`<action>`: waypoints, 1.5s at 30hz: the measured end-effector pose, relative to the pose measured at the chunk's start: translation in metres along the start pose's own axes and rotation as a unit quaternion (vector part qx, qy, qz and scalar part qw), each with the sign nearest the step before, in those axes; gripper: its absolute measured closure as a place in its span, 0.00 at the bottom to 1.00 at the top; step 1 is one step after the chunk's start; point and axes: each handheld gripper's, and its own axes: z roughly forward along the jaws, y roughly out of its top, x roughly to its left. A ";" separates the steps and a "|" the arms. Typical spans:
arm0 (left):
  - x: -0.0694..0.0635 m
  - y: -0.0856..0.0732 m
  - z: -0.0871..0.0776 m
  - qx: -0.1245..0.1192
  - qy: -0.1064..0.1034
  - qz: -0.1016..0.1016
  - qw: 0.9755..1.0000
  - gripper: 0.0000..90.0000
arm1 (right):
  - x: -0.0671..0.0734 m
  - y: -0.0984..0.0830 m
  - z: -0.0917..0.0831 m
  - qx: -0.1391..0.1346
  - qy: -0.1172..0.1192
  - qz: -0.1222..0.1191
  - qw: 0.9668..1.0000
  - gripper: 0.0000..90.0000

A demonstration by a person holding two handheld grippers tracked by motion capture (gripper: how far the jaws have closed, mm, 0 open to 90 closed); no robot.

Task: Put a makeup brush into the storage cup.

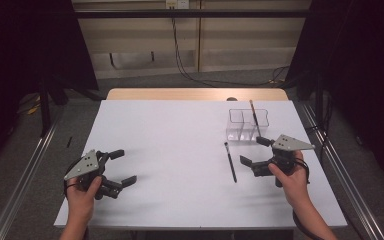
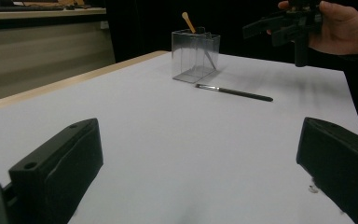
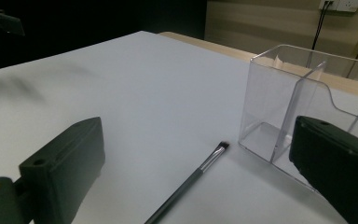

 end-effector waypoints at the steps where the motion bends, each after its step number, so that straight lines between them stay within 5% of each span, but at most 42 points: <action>1: 0.000 0.000 0.000 0.000 0.001 0.000 1.000 0.00 | 0.000 0.000 0.001 0.000 0.001 0.002 1.000 0.03; 27: -0.001 0.000 -0.003 0.003 0.003 0.002 1.000 0.00 | -0.001 0.006 0.027 0.014 0.009 0.006 1.000 0.03; 37: 0.000 -0.001 -0.003 0.004 0.001 0.001 1.000 0.00 | 0.000 0.008 0.036 0.056 0.009 0.007 0.998 0.03; 45: 0.000 0.000 -0.002 0.006 0.001 0.003 1.000 0.00 | 0.000 0.013 0.044 0.119 0.002 0.013 0.993 0.02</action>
